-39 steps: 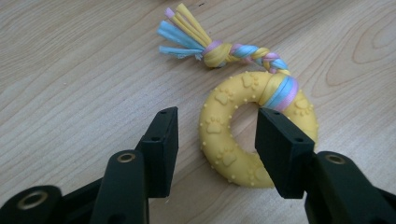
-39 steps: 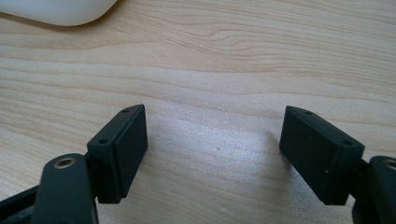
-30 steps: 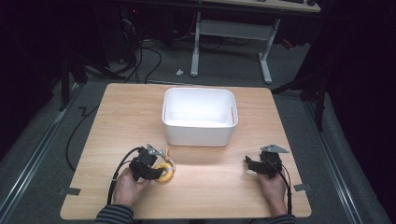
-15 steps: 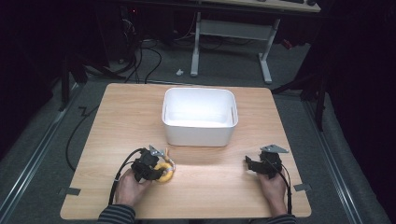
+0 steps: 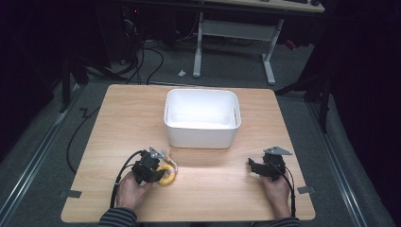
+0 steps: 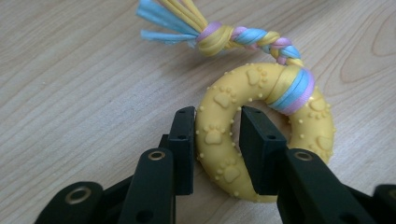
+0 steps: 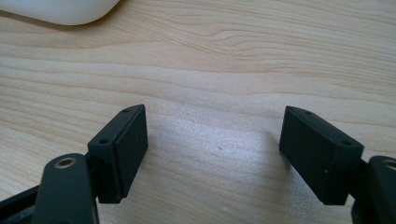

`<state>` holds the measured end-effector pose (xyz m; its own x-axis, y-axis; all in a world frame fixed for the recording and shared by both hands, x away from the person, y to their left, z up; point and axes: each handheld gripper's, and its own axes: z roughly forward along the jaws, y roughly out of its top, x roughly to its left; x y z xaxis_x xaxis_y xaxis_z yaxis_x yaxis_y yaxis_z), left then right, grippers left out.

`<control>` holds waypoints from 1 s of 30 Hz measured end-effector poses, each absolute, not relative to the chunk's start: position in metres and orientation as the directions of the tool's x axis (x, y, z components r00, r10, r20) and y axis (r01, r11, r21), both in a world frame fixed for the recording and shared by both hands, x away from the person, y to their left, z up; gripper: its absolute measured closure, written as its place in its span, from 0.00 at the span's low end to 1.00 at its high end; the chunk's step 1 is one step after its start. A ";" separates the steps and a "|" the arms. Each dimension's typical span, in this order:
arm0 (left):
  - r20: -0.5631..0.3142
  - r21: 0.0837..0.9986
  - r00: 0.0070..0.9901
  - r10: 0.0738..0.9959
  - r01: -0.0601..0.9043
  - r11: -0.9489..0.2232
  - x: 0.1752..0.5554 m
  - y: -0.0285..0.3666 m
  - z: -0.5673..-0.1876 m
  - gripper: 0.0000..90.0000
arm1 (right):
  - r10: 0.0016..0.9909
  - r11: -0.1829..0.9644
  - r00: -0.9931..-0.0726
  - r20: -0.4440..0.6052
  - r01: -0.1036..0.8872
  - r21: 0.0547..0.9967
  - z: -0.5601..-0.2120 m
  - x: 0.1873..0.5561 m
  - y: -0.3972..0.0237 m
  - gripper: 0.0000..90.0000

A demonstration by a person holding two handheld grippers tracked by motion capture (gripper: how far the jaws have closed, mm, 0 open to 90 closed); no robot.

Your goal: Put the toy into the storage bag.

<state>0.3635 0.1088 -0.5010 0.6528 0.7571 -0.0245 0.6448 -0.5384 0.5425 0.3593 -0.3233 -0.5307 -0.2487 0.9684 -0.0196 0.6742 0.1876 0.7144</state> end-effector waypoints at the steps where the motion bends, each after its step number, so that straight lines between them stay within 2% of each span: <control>1: -0.027 0.546 0.653 0.757 0.644 -0.536 0.363 0.110 -0.500 0.75 | 0.968 0.188 -0.250 -0.020 0.673 0.715 -0.531 0.359 -0.323 0.26; 7: -0.027 0.543 0.664 0.747 0.637 -0.547 0.359 0.113 -0.496 0.75 | 0.968 0.188 -0.250 -0.020 0.673 0.715 -0.531 0.359 -0.323 0.26; 18: -0.051 0.585 0.637 0.769 0.643 -0.494 0.354 0.130 -0.481 0.76 | 0.968 0.188 -0.250 -0.019 0.673 0.715 -0.531 0.359 -0.323 0.26; 30: -0.111 0.631 0.555 0.824 0.680 -0.373 0.350 0.162 -0.455 0.76 | 0.967 0.190 -0.253 -0.019 0.673 0.714 -0.531 0.359 -0.323 0.26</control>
